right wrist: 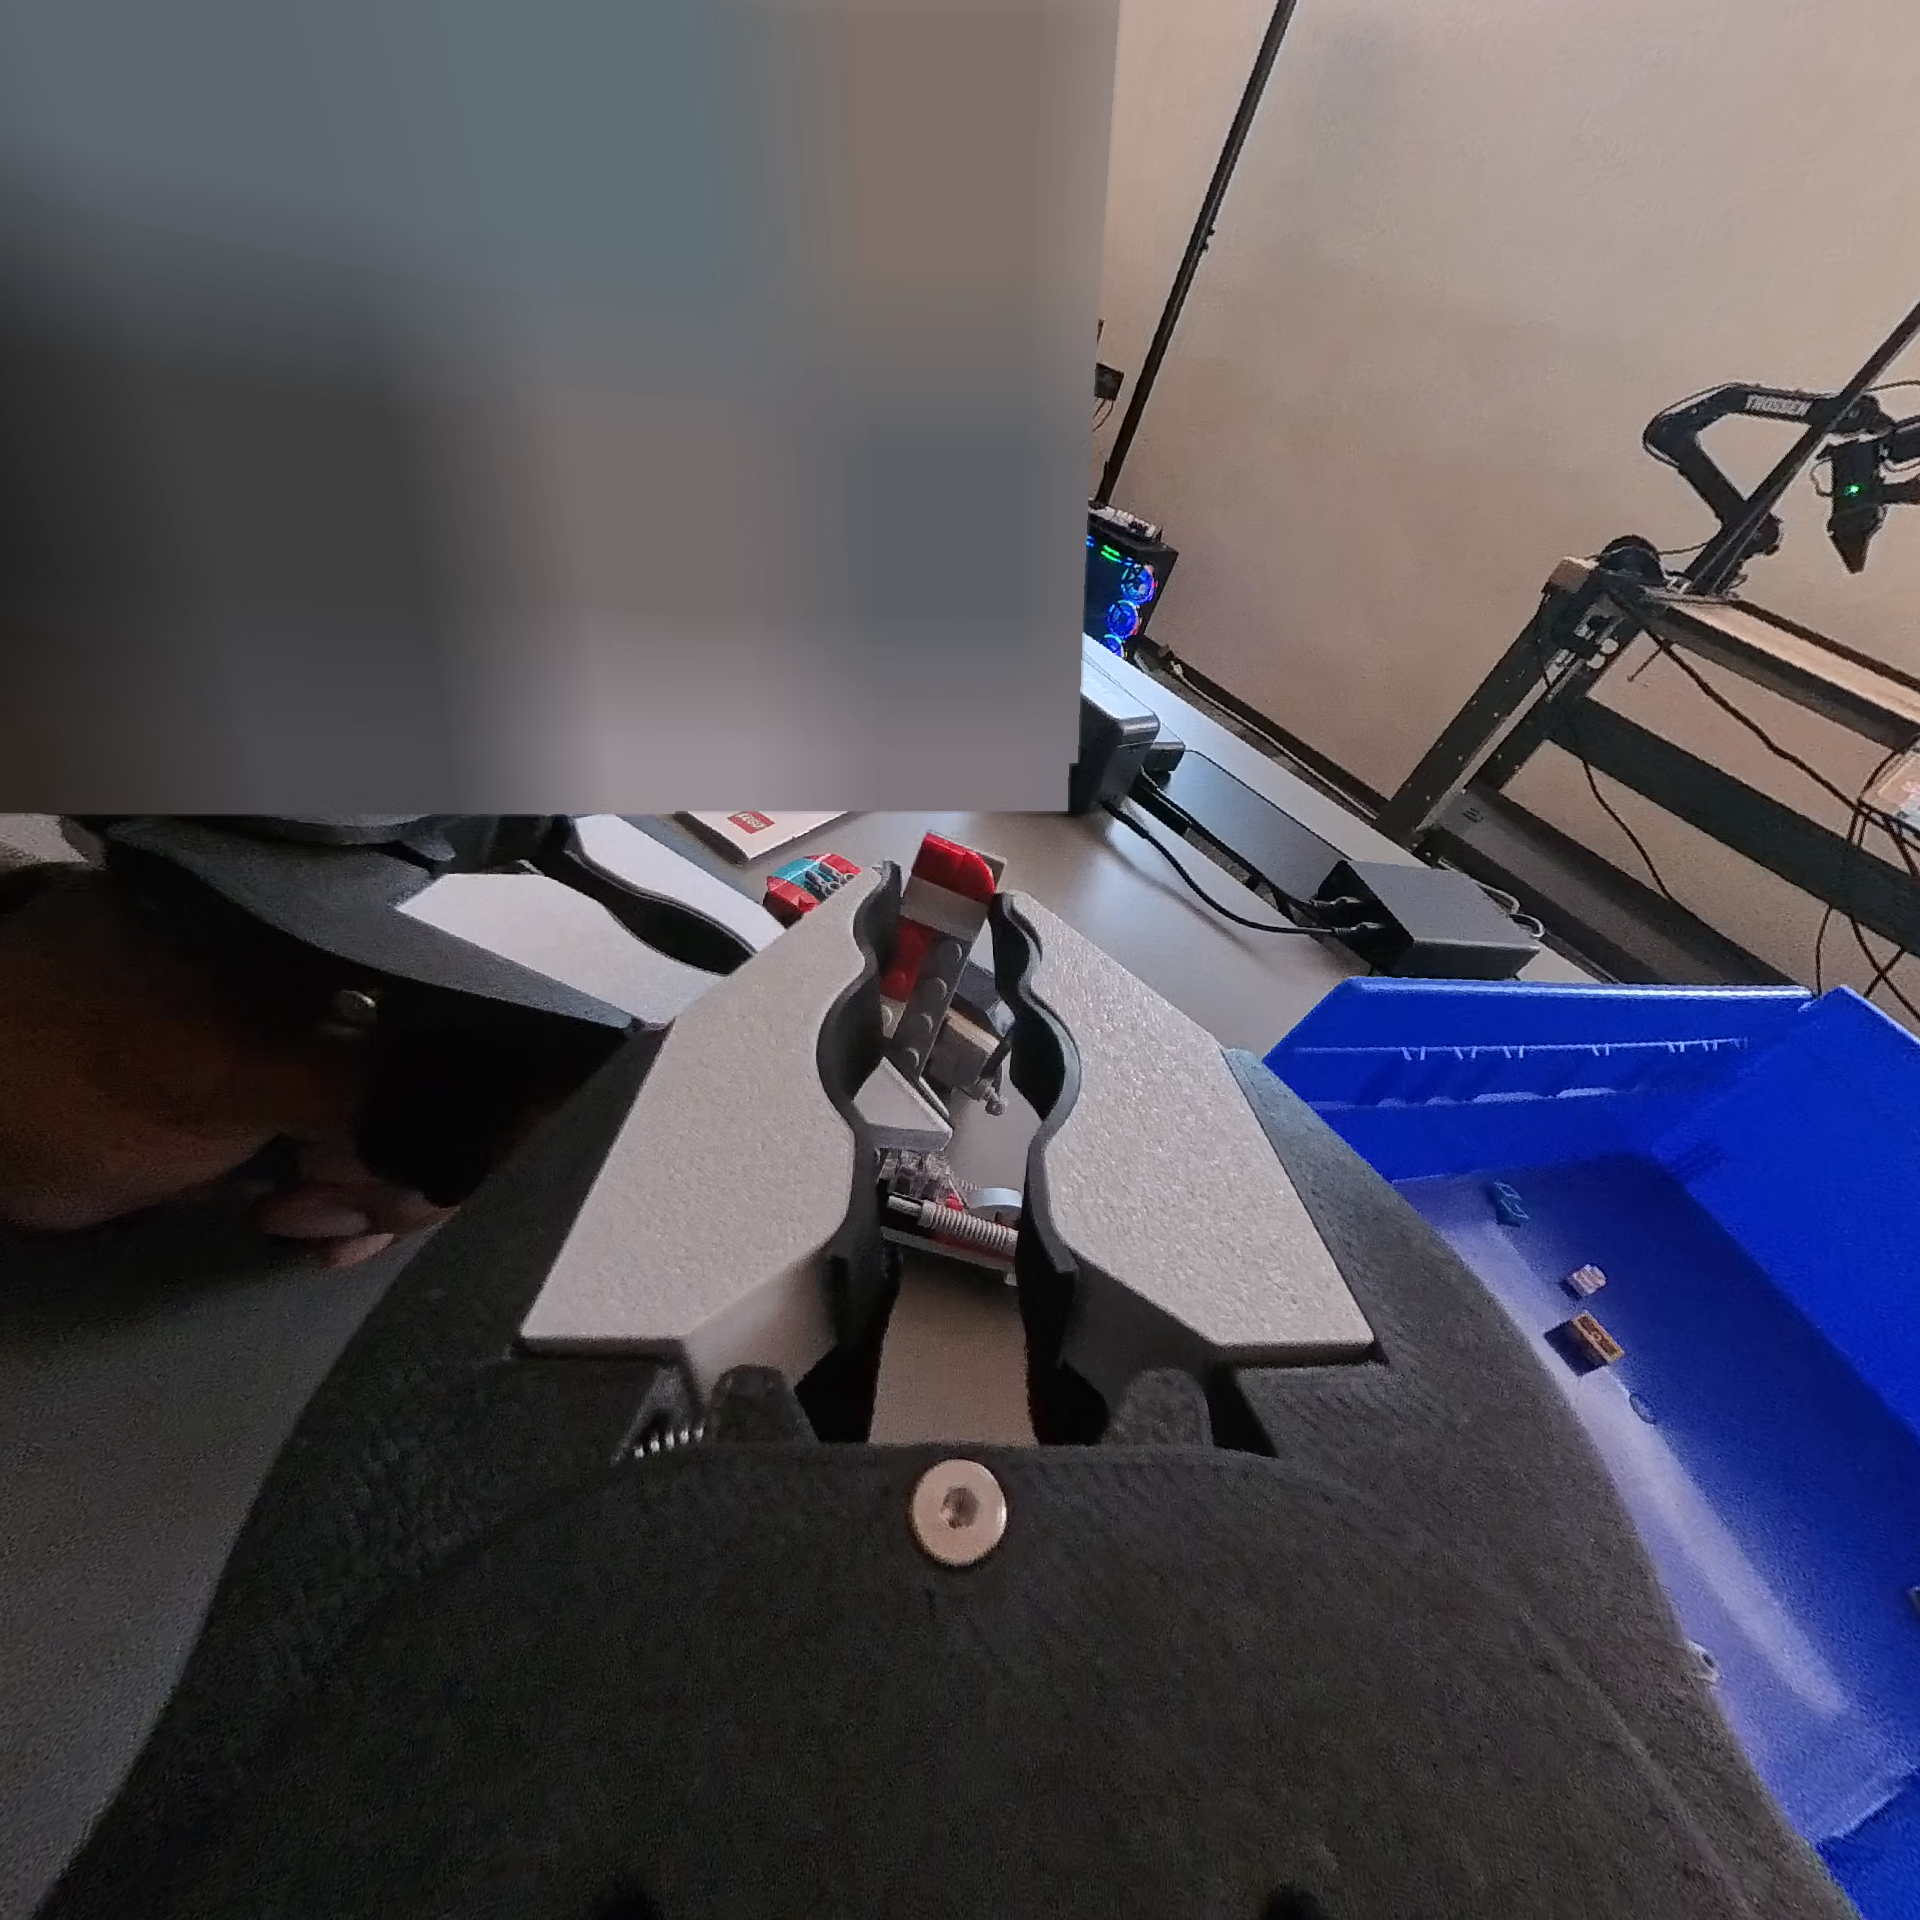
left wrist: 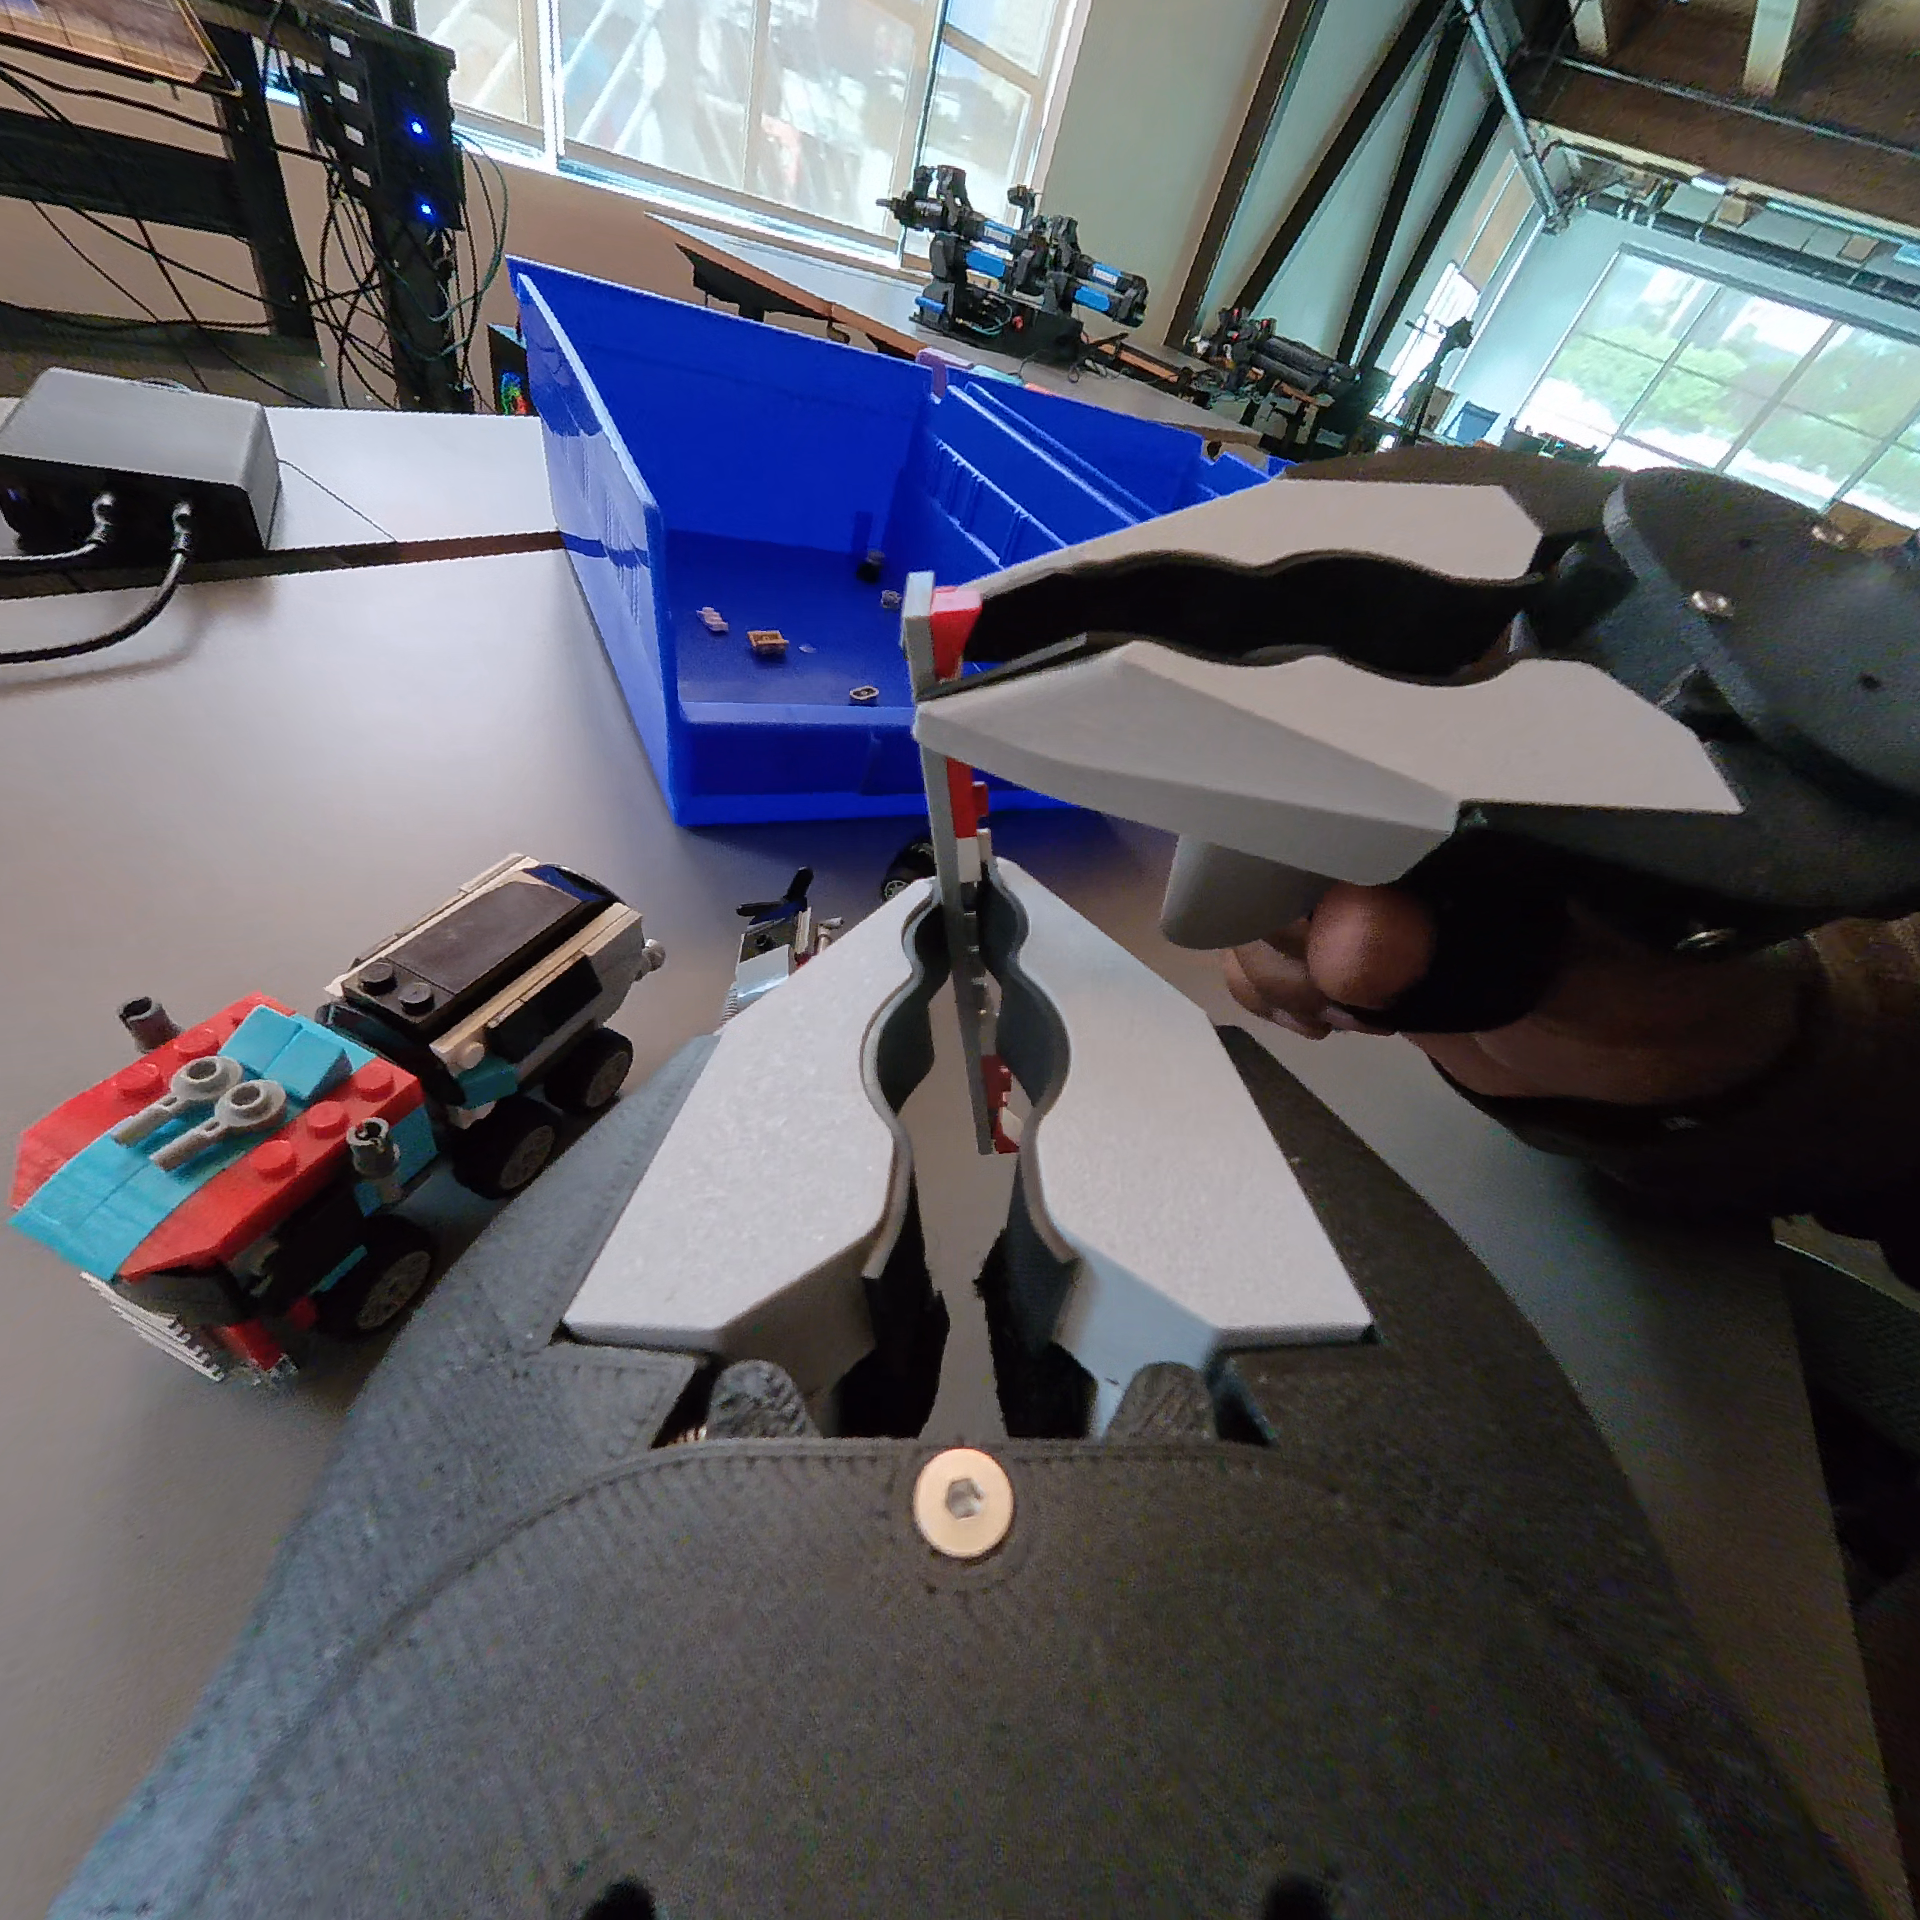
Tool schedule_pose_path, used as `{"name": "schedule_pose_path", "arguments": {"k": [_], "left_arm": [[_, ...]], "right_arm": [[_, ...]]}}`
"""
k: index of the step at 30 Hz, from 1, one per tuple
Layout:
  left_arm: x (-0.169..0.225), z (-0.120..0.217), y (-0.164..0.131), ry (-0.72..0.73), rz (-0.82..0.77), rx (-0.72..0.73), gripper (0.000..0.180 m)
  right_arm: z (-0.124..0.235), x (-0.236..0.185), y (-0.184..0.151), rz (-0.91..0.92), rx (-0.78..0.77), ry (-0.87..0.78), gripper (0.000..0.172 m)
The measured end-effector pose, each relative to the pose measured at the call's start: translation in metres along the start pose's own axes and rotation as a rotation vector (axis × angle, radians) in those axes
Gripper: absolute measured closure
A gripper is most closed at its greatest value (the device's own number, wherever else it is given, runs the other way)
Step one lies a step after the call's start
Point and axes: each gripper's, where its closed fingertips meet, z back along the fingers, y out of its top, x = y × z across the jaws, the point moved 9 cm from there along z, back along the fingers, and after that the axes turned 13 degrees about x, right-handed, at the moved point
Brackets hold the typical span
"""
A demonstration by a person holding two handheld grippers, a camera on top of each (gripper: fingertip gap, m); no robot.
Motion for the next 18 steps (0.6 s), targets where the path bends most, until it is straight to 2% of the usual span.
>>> {"name": "schedule_pose_path", "arguments": {"k": [7,15,16,18], "left_arm": [[-0.003,0.001,0.002,-0.029,0.037,0.012,0.175],[-0.009,-0.001,-0.001,-0.092,0.171,0.008,0.174],[-0.009,-0.001,-0.001,-0.104,0.183,0.007,0.174],[-0.009,-0.001,0.0,-0.135,0.225,0.021,0.174]], "right_arm": [[0.001,0.005,0.001,-0.063,0.028,0.062,0.156],[0.0,0.024,-0.007,-0.331,0.06,0.234,0.157],[0.0,0.027,-0.008,-0.37,0.071,0.257,0.164],[0.0,0.032,-0.01,-0.462,0.089,0.291,0.164]]}}
